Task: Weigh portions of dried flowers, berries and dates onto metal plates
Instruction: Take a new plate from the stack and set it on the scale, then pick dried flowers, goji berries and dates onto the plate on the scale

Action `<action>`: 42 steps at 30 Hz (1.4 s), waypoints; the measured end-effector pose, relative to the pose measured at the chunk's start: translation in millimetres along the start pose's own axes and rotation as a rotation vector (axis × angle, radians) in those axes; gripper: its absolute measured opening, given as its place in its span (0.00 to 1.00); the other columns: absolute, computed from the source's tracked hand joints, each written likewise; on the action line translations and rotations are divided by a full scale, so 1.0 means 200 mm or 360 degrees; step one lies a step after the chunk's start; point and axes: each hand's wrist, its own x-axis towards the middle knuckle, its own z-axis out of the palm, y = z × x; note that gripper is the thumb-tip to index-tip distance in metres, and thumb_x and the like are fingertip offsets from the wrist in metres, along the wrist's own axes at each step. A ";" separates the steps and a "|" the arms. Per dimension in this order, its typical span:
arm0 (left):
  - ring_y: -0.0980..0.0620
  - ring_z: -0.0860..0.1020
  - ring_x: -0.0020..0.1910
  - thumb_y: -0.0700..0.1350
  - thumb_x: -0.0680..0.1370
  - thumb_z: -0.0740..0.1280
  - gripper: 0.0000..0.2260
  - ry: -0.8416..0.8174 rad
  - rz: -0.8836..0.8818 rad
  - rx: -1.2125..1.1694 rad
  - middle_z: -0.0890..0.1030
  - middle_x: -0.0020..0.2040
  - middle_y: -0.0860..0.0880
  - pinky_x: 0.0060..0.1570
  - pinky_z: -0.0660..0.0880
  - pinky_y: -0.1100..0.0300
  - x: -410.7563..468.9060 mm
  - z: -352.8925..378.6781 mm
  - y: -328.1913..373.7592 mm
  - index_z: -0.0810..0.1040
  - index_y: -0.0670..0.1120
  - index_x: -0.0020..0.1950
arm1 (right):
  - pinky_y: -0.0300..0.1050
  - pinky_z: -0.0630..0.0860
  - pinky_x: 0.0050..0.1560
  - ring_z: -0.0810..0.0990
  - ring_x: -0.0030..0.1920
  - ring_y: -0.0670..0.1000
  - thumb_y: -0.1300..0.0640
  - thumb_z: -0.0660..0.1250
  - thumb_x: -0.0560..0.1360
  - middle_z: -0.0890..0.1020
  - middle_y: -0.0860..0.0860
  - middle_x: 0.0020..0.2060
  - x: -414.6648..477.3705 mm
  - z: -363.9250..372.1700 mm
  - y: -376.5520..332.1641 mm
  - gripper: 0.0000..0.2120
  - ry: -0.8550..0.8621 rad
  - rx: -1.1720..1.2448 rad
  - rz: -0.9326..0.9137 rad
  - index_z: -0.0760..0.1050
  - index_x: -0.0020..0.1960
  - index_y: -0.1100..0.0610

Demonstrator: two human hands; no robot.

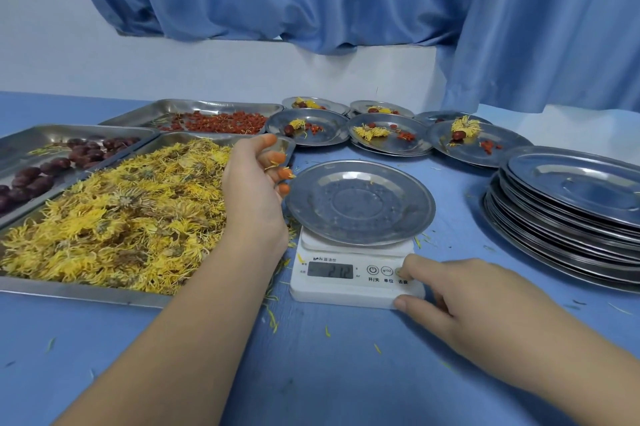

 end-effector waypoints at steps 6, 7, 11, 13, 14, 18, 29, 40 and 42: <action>0.57 0.70 0.26 0.46 0.76 0.62 0.06 -0.0047 0.0015 0.0026 0.75 0.28 0.56 0.30 0.65 0.62 0.00 0.00 -0.01 0.78 0.48 0.48 | 0.41 0.68 0.34 0.73 0.36 0.45 0.28 0.47 0.69 0.74 0.43 0.34 0.00 0.02 -0.01 0.24 0.0086 -0.0058 -0.0043 0.61 0.55 0.44; 0.58 0.70 0.26 0.46 0.76 0.62 0.06 -0.0052 0.0014 0.0031 0.75 0.28 0.56 0.30 0.65 0.62 0.00 0.00 -0.01 0.78 0.48 0.49 | 0.39 0.67 0.33 0.73 0.35 0.44 0.27 0.46 0.68 0.73 0.42 0.33 0.00 0.02 -0.01 0.25 0.0108 -0.0019 -0.0032 0.63 0.53 0.43; 0.57 0.70 0.26 0.46 0.75 0.63 0.06 -0.0087 0.0036 0.0057 0.75 0.28 0.56 0.29 0.64 0.62 -0.01 0.00 0.01 0.79 0.49 0.48 | 0.41 0.67 0.31 0.73 0.31 0.43 0.32 0.53 0.70 0.74 0.44 0.26 0.06 -0.03 -0.04 0.19 0.0440 0.0212 0.0103 0.69 0.41 0.46; 0.57 0.70 0.26 0.45 0.75 0.63 0.06 -0.0109 0.0069 0.0130 0.75 0.28 0.55 0.29 0.64 0.62 -0.02 0.01 0.01 0.79 0.49 0.46 | 0.45 0.68 0.29 0.72 0.28 0.47 0.39 0.58 0.72 0.72 0.47 0.23 0.14 -0.06 -0.09 0.18 0.0703 0.0316 0.0106 0.66 0.33 0.51; 0.57 0.70 0.26 0.45 0.75 0.63 0.05 -0.0126 0.0103 0.0191 0.75 0.29 0.55 0.30 0.65 0.62 -0.03 0.02 0.01 0.79 0.49 0.45 | 0.45 0.67 0.29 0.71 0.28 0.49 0.42 0.60 0.73 0.70 0.48 0.22 0.18 -0.07 -0.12 0.19 0.0824 0.0378 0.0087 0.63 0.31 0.53; 0.57 0.71 0.27 0.47 0.72 0.64 0.06 -0.0219 0.0287 0.0360 0.76 0.29 0.56 0.30 0.67 0.61 -0.06 0.02 0.02 0.80 0.53 0.40 | 0.47 0.64 0.27 0.64 0.26 0.53 0.52 0.64 0.74 0.62 0.50 0.21 0.28 -0.07 -0.17 0.22 0.1008 0.0527 0.0098 0.56 0.28 0.55; 0.57 0.72 0.35 0.47 0.75 0.61 0.06 -0.0567 0.0711 0.0748 0.76 0.36 0.56 0.33 0.70 0.67 -0.18 0.06 0.13 0.78 0.52 0.46 | 0.45 0.63 0.28 0.63 0.25 0.54 0.47 0.62 0.75 0.62 0.51 0.20 0.28 0.00 0.07 0.25 0.0824 0.0709 0.0558 0.56 0.27 0.57; 0.64 0.76 0.43 0.48 0.78 0.65 0.05 -0.0807 0.0756 0.2145 0.77 0.47 0.60 0.36 0.69 0.73 0.01 -0.19 0.50 0.77 0.58 0.48 | 0.39 0.61 0.25 0.61 0.24 0.48 0.50 0.65 0.74 0.58 0.48 0.20 0.28 0.02 0.00 0.25 0.0761 0.0882 0.0301 0.54 0.27 0.55; 0.62 0.76 0.45 0.47 0.78 0.65 0.07 -0.0818 0.0679 0.2594 0.77 0.53 0.61 0.39 0.70 0.68 0.11 -0.28 0.64 0.77 0.59 0.53 | 0.39 0.59 0.24 0.60 0.23 0.48 0.50 0.65 0.74 0.58 0.47 0.20 0.28 0.01 -0.02 0.25 0.0741 0.0884 0.0267 0.54 0.27 0.55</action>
